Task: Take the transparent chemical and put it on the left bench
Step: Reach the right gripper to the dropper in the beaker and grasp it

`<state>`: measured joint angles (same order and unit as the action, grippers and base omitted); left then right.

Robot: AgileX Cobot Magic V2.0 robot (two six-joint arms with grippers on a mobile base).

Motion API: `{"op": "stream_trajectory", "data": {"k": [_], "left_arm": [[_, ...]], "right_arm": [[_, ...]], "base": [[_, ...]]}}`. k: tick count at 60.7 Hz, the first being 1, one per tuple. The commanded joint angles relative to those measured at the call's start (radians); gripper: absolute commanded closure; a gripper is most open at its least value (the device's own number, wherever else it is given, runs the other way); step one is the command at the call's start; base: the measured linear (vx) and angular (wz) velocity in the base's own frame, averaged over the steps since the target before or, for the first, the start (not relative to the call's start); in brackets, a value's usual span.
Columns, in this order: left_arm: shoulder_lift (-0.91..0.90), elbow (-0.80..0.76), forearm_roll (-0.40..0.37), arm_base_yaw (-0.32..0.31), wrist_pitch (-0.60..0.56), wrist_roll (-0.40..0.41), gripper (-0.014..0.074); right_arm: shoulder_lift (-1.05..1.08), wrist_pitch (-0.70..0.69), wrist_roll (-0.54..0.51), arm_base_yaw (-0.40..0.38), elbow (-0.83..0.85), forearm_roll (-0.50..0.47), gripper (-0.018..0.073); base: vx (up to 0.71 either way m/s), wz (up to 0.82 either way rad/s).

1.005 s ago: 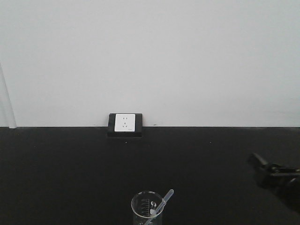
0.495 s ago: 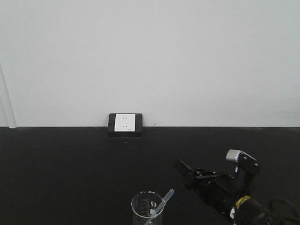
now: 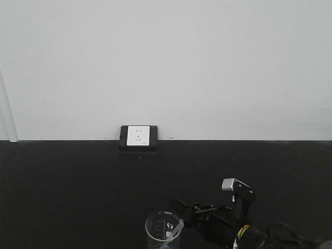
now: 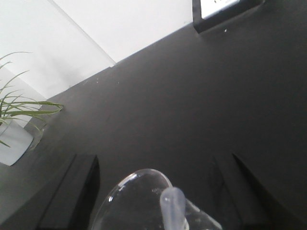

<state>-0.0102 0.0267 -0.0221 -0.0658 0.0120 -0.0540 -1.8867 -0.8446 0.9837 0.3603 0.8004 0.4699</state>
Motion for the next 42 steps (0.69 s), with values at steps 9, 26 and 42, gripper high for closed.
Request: {"op": "stream_trajectory", "data": {"k": [9,26,42], "left_arm": [[-0.019,0.016,-0.001,-0.002,-0.078,0.008,0.06],[-0.019,0.016,-0.001,-0.002,-0.078,0.008,0.06],[-0.019,0.016,-0.001,-0.002,-0.078,0.008,0.06]], "right_arm": [[0.032,-0.032,0.024,0.001,0.03,0.026,0.0106],[0.032,-0.018,0.027,0.001,0.03,0.026,0.0321],[0.032,-0.005,-0.048,0.0,0.03,0.023,0.0546]], "base": [[0.0,0.0],[0.0,0.0],[0.0,0.0]]}}
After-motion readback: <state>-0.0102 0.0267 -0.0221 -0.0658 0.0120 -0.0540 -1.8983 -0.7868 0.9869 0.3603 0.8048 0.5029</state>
